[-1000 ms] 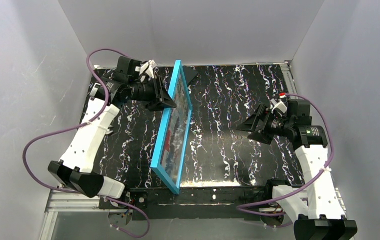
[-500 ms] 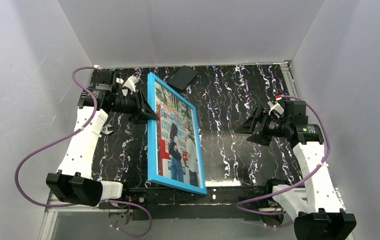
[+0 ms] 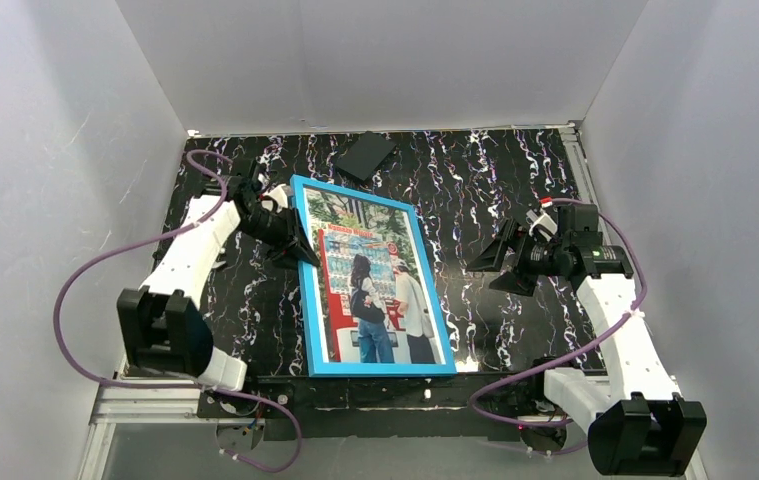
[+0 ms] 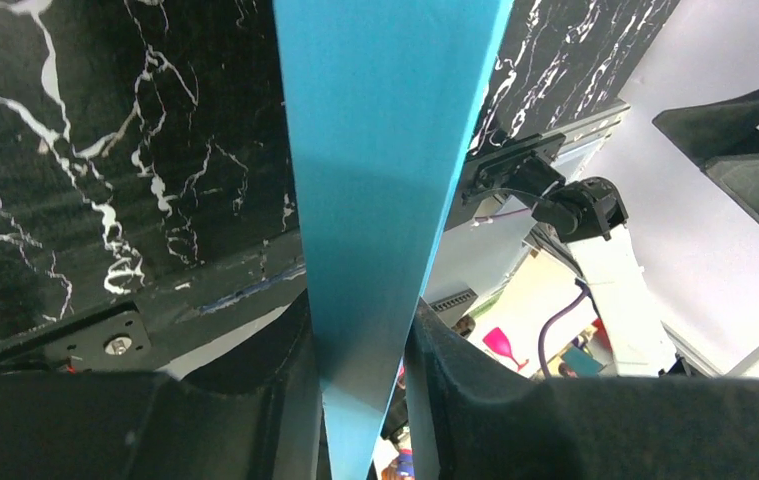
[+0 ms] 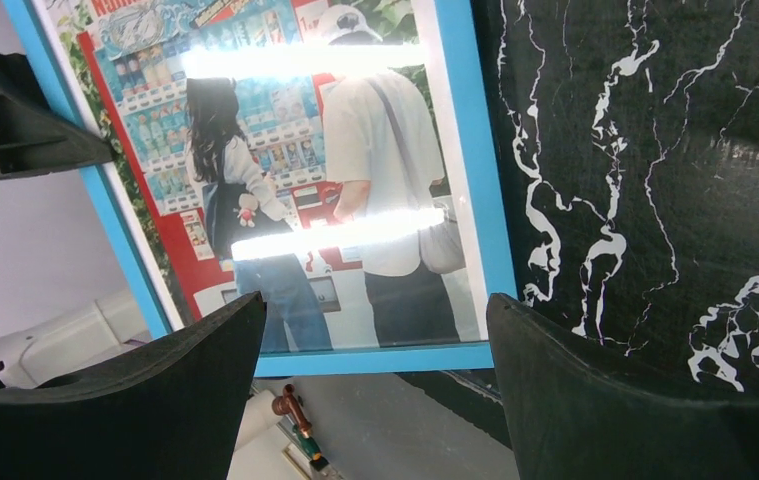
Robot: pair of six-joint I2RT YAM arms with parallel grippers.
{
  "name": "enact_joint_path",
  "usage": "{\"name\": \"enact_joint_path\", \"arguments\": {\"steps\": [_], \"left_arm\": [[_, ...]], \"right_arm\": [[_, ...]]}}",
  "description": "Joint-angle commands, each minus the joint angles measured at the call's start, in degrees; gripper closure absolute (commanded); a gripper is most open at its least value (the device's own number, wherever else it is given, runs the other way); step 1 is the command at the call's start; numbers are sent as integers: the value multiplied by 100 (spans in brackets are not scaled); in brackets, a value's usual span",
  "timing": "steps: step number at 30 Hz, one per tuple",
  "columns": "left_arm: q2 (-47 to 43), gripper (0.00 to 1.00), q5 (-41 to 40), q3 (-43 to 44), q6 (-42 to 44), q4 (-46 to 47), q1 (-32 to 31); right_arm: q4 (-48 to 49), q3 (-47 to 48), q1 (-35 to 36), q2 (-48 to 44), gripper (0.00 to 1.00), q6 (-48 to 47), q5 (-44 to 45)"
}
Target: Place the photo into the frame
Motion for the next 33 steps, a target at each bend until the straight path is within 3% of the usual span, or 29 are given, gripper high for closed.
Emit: {"name": "enact_joint_path", "arguments": {"steps": [1,10,18,33], "left_arm": [[736,100,-153,-78,-165,-448,-21],[1507,100,-656,251,-131,131,-173],[2484,100,-708,845,310,-51,-432],[3146,100,-1193,534,549,-102,-1128]], "right_arm": [[415,-56,-33,192,11,-122,57],[784,-137,-23,766,11,-220,278],[952,20,30,1389,11,-309,655],[1257,-316,172,2082,11,-369,1251]]}}
